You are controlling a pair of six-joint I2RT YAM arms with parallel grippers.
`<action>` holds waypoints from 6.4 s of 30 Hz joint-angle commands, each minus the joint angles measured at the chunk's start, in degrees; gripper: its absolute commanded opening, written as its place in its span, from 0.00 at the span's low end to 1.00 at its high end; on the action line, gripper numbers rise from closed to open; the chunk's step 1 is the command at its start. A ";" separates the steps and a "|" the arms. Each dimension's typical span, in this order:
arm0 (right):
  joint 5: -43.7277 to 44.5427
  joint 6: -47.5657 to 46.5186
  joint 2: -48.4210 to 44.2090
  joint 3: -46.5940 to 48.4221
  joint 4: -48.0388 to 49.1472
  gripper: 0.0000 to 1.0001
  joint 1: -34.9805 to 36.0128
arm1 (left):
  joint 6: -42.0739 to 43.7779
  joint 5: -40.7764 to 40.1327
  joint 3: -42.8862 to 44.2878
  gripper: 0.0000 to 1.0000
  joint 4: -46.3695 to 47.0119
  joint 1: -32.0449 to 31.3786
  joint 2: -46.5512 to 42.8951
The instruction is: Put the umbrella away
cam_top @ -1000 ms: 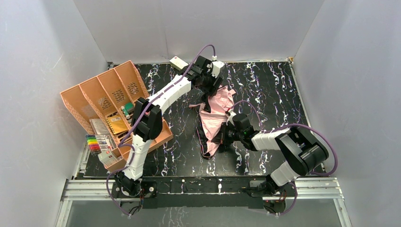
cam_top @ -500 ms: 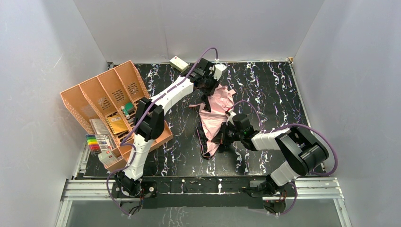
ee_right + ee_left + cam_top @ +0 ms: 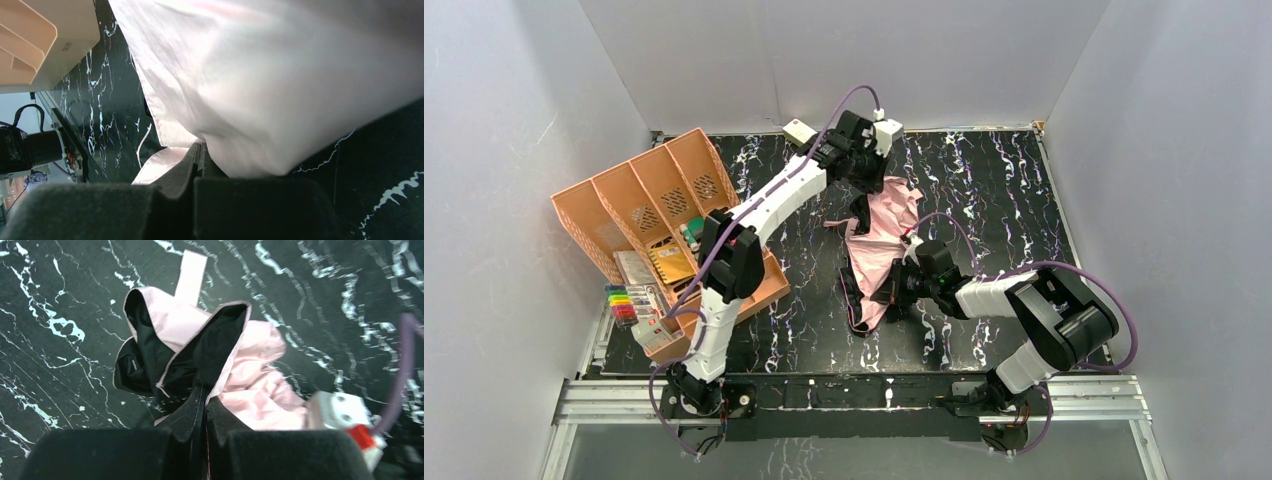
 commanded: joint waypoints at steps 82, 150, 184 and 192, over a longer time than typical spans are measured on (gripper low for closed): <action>-2.57 -0.71 -16.17 7.42 -14.82 0.00 0.02 | -30.11 8.72 -81.41 0.61 52.94 -22.89 -36.39; 8.46 -4.33 0.94 -2.77 -12.68 0.00 0.02 | -26.01 17.42 11.41 0.70 14.93 6.62 18.02; 11.71 -2.05 5.55 0.42 -10.08 0.00 -0.07 | -25.07 17.85 7.11 0.00 21.86 6.63 2.83; 12.73 -2.07 8.24 4.69 -10.00 0.00 -0.45 | -22.91 17.55 -6.00 0.00 22.91 5.51 -11.47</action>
